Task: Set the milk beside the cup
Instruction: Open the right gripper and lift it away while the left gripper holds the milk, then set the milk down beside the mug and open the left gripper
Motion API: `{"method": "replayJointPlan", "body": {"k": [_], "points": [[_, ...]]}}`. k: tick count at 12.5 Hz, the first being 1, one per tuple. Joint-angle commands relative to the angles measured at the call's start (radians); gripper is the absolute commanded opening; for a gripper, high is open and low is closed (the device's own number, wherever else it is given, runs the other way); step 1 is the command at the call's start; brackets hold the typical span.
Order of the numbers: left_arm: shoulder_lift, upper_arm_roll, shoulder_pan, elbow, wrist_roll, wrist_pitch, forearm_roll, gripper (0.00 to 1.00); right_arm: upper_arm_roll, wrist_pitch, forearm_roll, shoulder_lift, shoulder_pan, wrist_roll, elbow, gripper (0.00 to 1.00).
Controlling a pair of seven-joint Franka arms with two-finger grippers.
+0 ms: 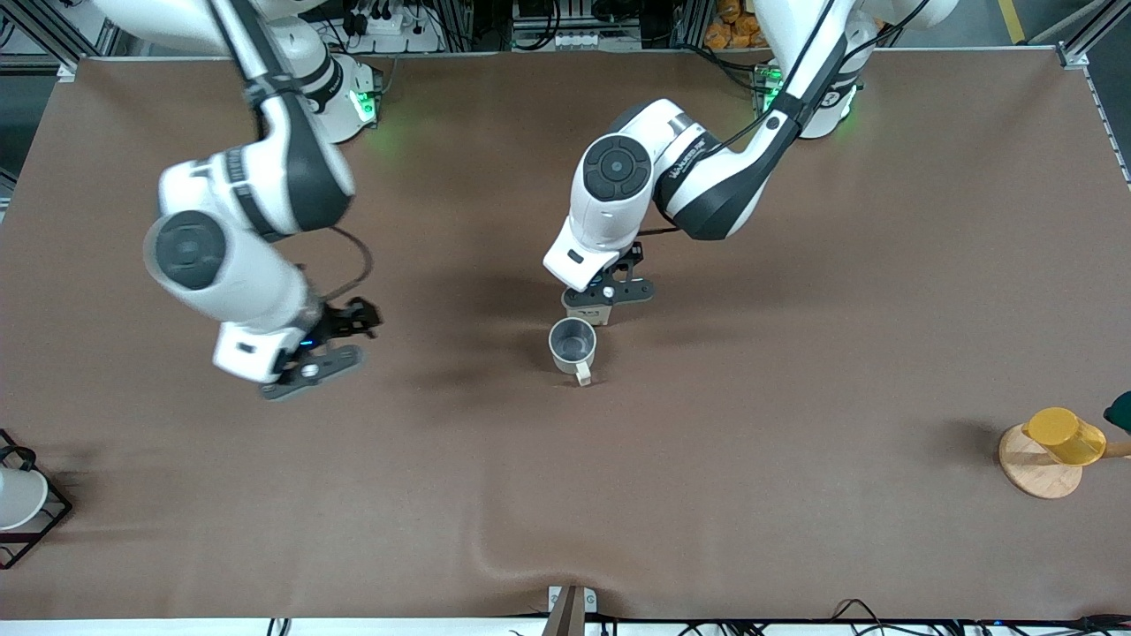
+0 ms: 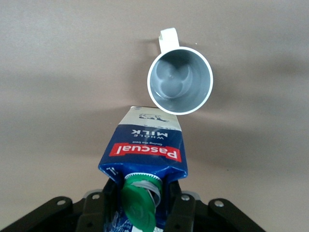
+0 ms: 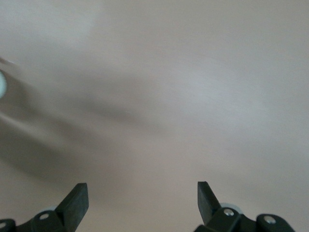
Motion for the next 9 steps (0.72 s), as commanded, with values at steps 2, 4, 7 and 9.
{"method": "replayJointPlan", "body": {"k": [2,4,7,9], "points": [[0.055,0.010,-0.016,0.057,-0.016,0.004,0.023,0.44,0.024,-0.043,0.001,-0.089,-0.137,-0.061,-0.056,1.00],[0.076,0.010,-0.018,0.074,-0.018,0.005,0.023,0.44,0.022,-0.094,0.002,-0.130,-0.169,-0.061,-0.056,1.00],[0.099,0.014,-0.048,0.095,-0.035,0.005,0.024,0.45,0.022,-0.168,0.002,-0.207,-0.174,-0.048,-0.056,1.00],[0.099,0.014,-0.048,0.094,-0.039,0.005,0.024,0.60,0.021,-0.217,0.002,-0.257,-0.198,-0.048,-0.054,1.00]]}}
